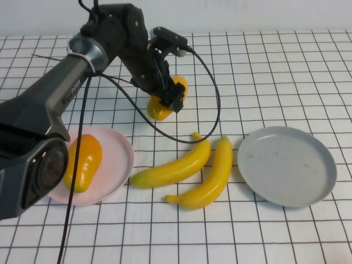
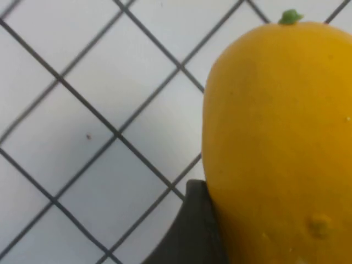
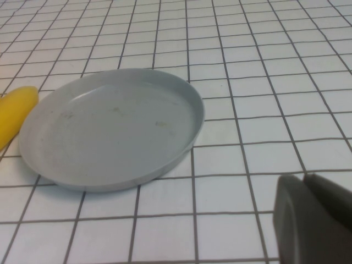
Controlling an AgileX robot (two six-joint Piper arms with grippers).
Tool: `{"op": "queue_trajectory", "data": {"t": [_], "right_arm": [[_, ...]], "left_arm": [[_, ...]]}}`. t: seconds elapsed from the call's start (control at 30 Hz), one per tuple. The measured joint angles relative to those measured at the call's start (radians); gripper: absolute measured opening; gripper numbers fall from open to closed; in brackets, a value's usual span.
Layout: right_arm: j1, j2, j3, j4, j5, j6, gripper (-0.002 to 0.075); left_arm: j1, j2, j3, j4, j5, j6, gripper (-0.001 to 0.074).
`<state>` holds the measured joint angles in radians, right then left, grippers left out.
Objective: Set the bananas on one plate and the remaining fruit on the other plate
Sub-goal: Put one type of fruit in the left plate
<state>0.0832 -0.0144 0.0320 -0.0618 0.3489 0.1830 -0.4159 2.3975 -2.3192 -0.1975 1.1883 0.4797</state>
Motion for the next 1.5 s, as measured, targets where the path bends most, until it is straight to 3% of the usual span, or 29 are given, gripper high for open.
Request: {"op": "queue_trajectory", "data": {"t": [0.17,0.37,0.5,0.7,0.93,1.07,1.5], "right_arm": [[0.0,0.0,0.0,0.0,0.0,0.0,-0.0016],[0.0,0.0,0.0,0.0,0.0,0.0,-0.0016],[0.0,0.0,0.0,0.0,0.0,0.0,-0.0016],[0.0,0.0,0.0,0.0,0.0,0.0,-0.0016],[0.0,0.0,0.0,0.0,0.0,0.0,-0.0016],[0.0,0.0,0.0,0.0,0.0,0.0,-0.0016],[0.0,0.0,0.0,0.0,0.0,0.0,-0.0016]], "left_arm": [[0.0,-0.014,-0.103,0.01,0.04,-0.074,0.0559],[0.0,-0.088,-0.067,0.067,0.052,-0.163,0.0559],[0.0,-0.204,0.098,0.157,0.052,-0.212,0.0559],[0.0,-0.404,0.484,0.284,0.046,-0.315,0.0559],[0.0,-0.477,0.827,0.237,-0.136,-0.432,0.0559],[0.0,-0.477,0.902,0.209,-0.169,-0.442,0.0559],[0.0,-0.523,0.915,0.198,-0.22,-0.422,0.0558]]}}
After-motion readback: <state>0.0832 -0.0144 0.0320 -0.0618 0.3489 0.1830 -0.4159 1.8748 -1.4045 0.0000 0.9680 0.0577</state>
